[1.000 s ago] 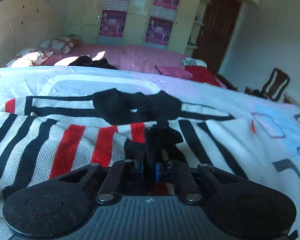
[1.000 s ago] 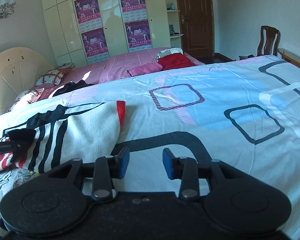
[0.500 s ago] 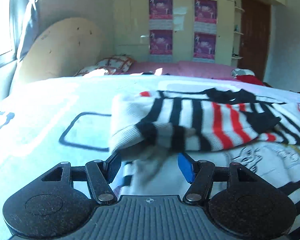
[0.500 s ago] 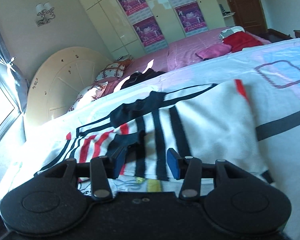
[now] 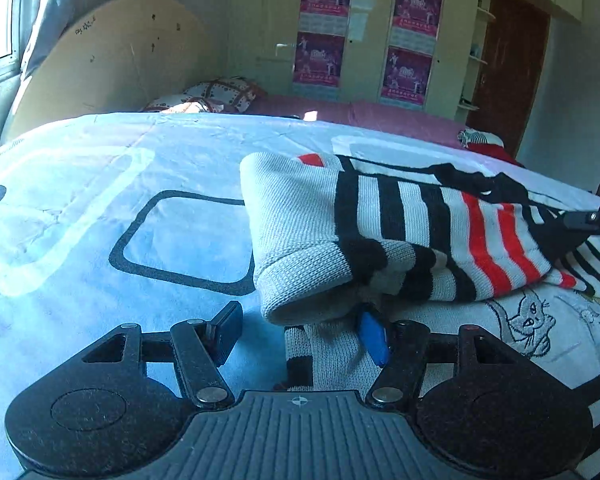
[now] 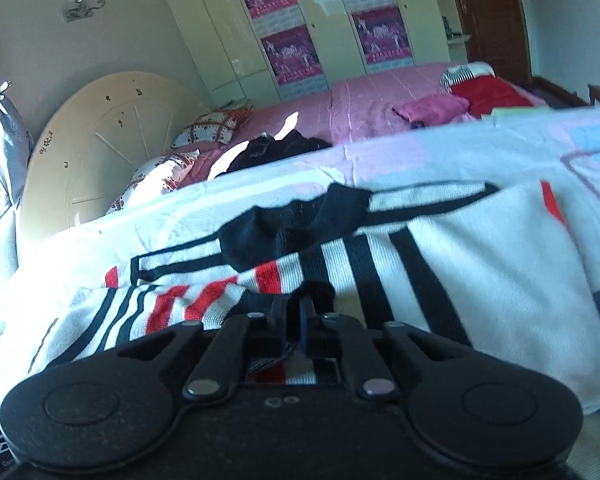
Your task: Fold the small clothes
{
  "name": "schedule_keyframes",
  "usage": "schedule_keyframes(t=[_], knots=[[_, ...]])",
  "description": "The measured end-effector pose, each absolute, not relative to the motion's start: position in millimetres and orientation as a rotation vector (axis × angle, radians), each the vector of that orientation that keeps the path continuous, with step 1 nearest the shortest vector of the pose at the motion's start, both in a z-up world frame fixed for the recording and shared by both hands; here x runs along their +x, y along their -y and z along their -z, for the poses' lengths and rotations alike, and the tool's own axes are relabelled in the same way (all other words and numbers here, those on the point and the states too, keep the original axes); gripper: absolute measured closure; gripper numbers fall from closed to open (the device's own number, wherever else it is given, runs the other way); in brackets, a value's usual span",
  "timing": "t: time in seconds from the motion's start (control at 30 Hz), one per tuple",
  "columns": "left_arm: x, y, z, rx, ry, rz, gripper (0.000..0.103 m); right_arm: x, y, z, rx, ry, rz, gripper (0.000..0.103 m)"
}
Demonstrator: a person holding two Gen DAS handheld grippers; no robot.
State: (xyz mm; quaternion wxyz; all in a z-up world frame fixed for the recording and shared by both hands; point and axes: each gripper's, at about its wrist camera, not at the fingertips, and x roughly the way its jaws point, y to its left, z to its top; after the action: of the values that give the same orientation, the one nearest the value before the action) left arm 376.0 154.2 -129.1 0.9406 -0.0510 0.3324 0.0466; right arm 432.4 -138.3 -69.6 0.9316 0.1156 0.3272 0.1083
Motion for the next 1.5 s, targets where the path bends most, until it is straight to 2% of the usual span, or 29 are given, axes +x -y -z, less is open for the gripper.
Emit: schedule_keyframes(t=[0.23,0.5,0.67,0.73,0.8,0.83,0.87,0.9,1.0,1.13,1.17,1.2,1.27,1.3,1.33,1.37,1.4,1.43,1.5], knots=[[374.1,-162.3,135.3,-0.146,-0.656,-0.092,0.041,416.6,169.9,38.1,0.139,-0.559,-0.155,0.096],[377.4,-160.4,135.4,-0.141,-0.662,-0.093,0.041,412.0,205.9,71.0,0.117,-0.637,-0.096,0.096],[376.3,-156.2,131.2,-0.103,-0.681,-0.088,0.041,397.9,211.5,66.0,0.118,-0.584,-0.136,0.096],[373.3,-157.6,126.8,-0.088,-0.699,-0.066,0.041,403.2,217.3,79.4,0.107,-0.654,-0.103,0.096],[365.6,-169.1,120.3,-0.118,-0.699,-0.039,0.041,409.6,230.6,94.2,0.171,-0.768,-0.136,0.089],[362.0,-175.2,116.2,-0.143,-0.685,-0.030,0.041,402.5,239.0,90.6,0.209,-0.736,-0.145,0.084],[358.6,-183.2,109.9,-0.164,-0.656,-0.024,0.041,395.5,244.8,83.5,0.226,-0.693,-0.151,0.069],[359.0,-188.6,104.3,-0.175,-0.630,-0.018,0.041,392.3,249.5,76.8,0.241,-0.658,-0.158,0.064],[387.5,-196.9,94.8,-0.219,-0.607,0.022,0.041,409.8,259.8,70.9,0.317,-0.668,-0.207,0.064],[445.7,-195.0,103.0,-0.275,-0.621,0.092,0.041,447.6,254.9,91.6,0.364,-0.809,-0.255,0.065],[461.1,-193.9,111.0,-0.287,-0.648,0.088,0.041,449.7,251.6,93.8,0.358,-0.808,-0.272,0.068],[474.1,-193.6,118.3,-0.299,-0.674,0.086,0.041,450.1,248.5,93.4,0.349,-0.796,-0.293,0.080],[494.3,-190.9,133.3,-0.320,-0.722,0.114,0.041,450.3,239.0,89.0,0.292,-0.785,-0.310,0.092],[499.4,-186.1,137.4,-0.304,-0.724,0.129,0.041,448.0,235.1,84.8,0.256,-0.762,-0.312,0.093],[501.9,-180.8,137.4,-0.273,-0.714,0.147,0.051,445.2,232.3,80.0,0.227,-0.736,-0.316,0.094],[504.0,-177.7,136.2,-0.266,-0.712,0.162,0.073,442.2,230.6,74.8,0.204,-0.709,-0.316,0.094],[502.0,-177.9,133.0,-0.279,-0.680,0.138,0.081,438.8,229.9,69.2,0.186,-0.680,-0.312,0.095],[496.9,-180.0,129.2,-0.292,-0.630,0.130,0.085,437.3,230.3,62.6,0.170,-0.644,-0.314,0.095],[488.7,-185.2,124.4,-0.306,-0.578,0.092,0.085,431.7,230.5,54.6,0.145,-0.586,-0.316,0.095]])
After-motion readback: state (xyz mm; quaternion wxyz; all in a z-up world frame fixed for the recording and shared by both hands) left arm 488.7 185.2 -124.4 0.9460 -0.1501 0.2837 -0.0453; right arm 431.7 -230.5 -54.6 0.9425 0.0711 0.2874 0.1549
